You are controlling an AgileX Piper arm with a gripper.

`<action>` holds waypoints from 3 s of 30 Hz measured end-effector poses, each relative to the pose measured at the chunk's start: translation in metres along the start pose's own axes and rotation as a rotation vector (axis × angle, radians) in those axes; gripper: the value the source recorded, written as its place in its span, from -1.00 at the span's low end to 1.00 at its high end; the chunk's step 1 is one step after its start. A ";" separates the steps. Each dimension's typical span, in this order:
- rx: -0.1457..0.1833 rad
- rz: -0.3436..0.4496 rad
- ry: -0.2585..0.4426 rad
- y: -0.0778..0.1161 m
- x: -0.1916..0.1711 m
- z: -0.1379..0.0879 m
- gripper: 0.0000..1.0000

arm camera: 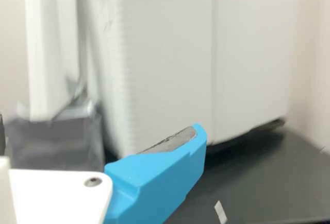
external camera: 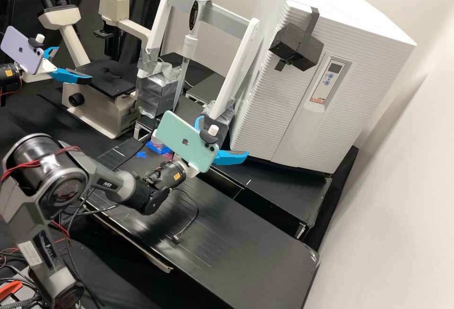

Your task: Open the door

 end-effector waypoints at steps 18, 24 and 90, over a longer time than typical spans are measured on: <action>-0.043 0.189 -0.026 0.053 0.061 -0.066 1.00; -0.055 0.199 -0.067 0.056 0.076 -0.067 1.00; -0.080 0.141 -0.060 0.058 0.095 -0.062 -1.00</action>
